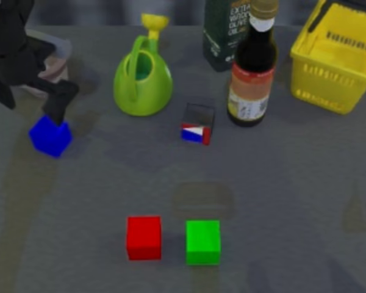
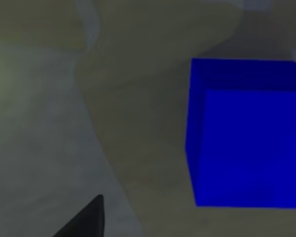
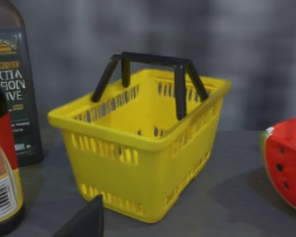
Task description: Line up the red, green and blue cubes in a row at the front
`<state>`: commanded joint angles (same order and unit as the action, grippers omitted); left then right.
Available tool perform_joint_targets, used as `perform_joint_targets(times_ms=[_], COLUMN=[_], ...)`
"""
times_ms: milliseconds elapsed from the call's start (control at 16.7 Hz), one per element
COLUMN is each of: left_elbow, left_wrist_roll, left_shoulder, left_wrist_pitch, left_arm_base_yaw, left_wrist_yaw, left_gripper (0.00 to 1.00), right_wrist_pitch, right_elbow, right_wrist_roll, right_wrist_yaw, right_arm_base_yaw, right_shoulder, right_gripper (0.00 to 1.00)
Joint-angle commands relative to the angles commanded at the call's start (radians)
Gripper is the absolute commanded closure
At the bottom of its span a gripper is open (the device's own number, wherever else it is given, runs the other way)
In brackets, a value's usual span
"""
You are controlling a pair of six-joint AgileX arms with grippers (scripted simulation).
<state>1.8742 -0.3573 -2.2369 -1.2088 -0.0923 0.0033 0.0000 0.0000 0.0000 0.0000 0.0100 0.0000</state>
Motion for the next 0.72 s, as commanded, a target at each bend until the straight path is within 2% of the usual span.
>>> perform_joint_targets(times_ms=[420, 720], left_elbow=[-0.160, -0.173], left_wrist_roll=[-0.001, -0.001], left_shoulder=[-0.070, -0.078], left_wrist_pitch=[0.235, 0.251], left_arm_base_yaw=[-0.002, -0.002], left_wrist_yaw=[0.001, 0.001], left_gripper=[0.00, 0.00], right_wrist_pitch=[0.000, 0.000], right_elbow=[0.000, 0.000], right_wrist_roll=[0.000, 0.000], right_wrist_yaw=[0.000, 0.000], right_arm_base_yaw=[0.000, 0.000], right_shoulder=[0.000, 0.000], right_gripper=[0.00, 0.00])
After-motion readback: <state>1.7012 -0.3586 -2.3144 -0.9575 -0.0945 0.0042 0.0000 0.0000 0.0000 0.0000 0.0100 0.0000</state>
